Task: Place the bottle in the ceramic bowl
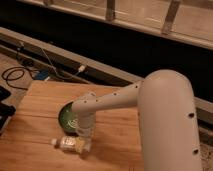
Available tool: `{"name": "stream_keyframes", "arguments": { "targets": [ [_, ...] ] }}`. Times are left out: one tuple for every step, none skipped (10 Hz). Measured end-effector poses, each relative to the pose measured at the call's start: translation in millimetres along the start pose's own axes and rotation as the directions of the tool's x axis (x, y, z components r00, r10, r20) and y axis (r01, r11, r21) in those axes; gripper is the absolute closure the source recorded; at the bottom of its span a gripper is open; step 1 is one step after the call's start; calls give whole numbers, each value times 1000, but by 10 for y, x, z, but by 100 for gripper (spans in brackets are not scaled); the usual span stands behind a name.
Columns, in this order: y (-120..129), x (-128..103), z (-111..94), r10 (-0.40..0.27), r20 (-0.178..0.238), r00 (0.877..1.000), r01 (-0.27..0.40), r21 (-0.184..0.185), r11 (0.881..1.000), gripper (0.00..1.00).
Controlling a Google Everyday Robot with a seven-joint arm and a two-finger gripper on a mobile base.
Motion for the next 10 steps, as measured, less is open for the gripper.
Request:
{"name": "stream_keyframes", "arguments": {
  "targets": [
    [26, 62, -51, 3, 10, 1000, -3, 15, 1000, 100],
    [26, 119, -100, 12, 27, 1000, -13, 28, 1000, 100],
    [38, 146, -142, 13, 53, 999, -16, 40, 999, 100],
    [42, 209, -221, 18, 73, 997, -22, 52, 998, 100],
    [62, 276, -385, 21, 114, 993, -29, 69, 997, 100],
    [82, 309, -512, 16, 140, 990, -28, 83, 996, 100],
    [114, 353, -674, 10, 167, 986, -28, 105, 994, 100],
    [155, 405, -843, 4, 192, 981, -29, 129, 991, 100],
    [215, 469, -1062, -7, 222, 975, -30, 165, 986, 100],
    [252, 507, -1190, -14, 239, 971, -32, 188, 982, 100]
  ]
}}
